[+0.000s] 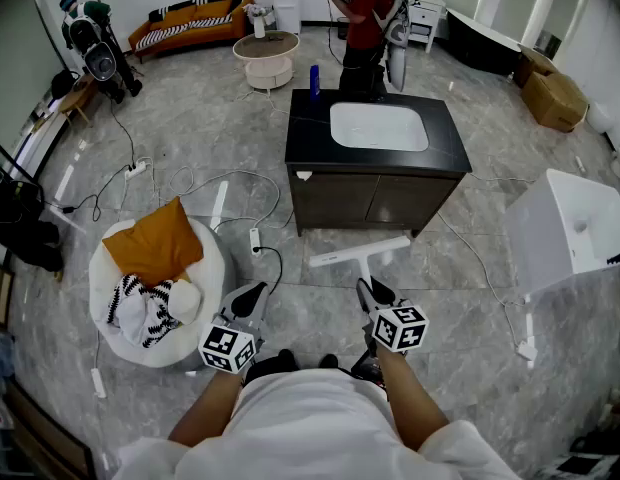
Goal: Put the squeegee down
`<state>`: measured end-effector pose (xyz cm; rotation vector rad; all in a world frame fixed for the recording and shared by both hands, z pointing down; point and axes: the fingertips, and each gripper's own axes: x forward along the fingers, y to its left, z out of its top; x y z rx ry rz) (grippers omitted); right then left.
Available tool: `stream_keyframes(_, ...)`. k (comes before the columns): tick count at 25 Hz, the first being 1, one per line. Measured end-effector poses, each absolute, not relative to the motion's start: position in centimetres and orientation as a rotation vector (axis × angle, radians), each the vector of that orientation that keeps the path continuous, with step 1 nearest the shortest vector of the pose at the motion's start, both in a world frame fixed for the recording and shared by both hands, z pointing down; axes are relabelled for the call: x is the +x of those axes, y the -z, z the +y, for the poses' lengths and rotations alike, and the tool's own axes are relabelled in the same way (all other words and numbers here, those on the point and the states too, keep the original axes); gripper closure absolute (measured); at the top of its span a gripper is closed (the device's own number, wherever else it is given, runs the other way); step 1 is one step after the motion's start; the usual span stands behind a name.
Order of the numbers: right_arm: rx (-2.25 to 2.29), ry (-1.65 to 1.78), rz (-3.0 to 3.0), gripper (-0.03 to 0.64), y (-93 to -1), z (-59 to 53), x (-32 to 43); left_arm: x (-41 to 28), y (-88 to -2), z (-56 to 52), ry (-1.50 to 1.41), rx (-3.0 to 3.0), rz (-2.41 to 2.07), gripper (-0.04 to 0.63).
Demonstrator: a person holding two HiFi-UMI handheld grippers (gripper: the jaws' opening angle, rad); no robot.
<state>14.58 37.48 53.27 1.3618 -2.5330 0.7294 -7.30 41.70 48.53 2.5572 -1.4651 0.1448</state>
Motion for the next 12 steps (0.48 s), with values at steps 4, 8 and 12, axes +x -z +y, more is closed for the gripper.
stream_keyframes(4,1.418,-0.742,-2.513,0.538,-53.4,36.9,13.8,-8.4,-49.5,40.3,-0.152,2.518,-1.529,0.578)
stream_keyframes(8,1.458,-0.736,-2.497,0.538,-53.4,36.9,13.6,-9.1,-50.8,40.1,-0.180,2.453,-1.549,0.578)
stream_keyframes(12,1.465,-0.731,-2.479,0.538,-53.7,37.0,13.0,-9.6,-52.0,40.0,-0.219,2.400,-1.535,0.578)
